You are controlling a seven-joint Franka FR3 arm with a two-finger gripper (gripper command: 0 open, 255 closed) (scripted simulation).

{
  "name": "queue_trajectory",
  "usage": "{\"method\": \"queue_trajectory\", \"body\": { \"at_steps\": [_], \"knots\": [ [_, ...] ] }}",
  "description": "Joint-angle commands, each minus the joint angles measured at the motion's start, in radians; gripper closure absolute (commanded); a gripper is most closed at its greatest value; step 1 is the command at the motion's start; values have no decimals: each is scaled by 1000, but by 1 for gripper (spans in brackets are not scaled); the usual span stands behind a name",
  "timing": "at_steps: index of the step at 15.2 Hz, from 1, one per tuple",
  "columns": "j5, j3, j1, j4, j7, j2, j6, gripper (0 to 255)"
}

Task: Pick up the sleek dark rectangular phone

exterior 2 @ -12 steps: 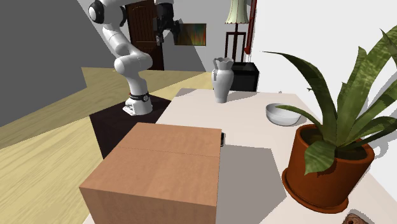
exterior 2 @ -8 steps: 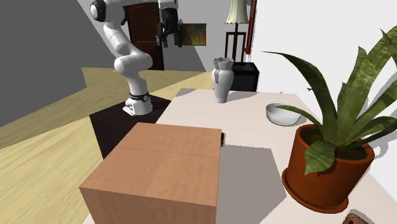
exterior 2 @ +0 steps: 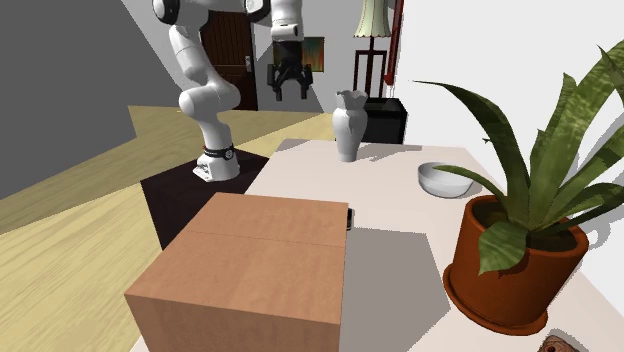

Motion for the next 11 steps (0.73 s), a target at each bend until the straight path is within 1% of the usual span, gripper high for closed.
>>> {"method": "queue_trajectory", "body": {
  "at_steps": [1,6,11],
  "knots": [
    [0,15,-12,17,60,77,50,0],
    [-10,36,-41,76,192,263,148,0],
    [-29,41,-62,165,318,455,222,0]
  ]
}}
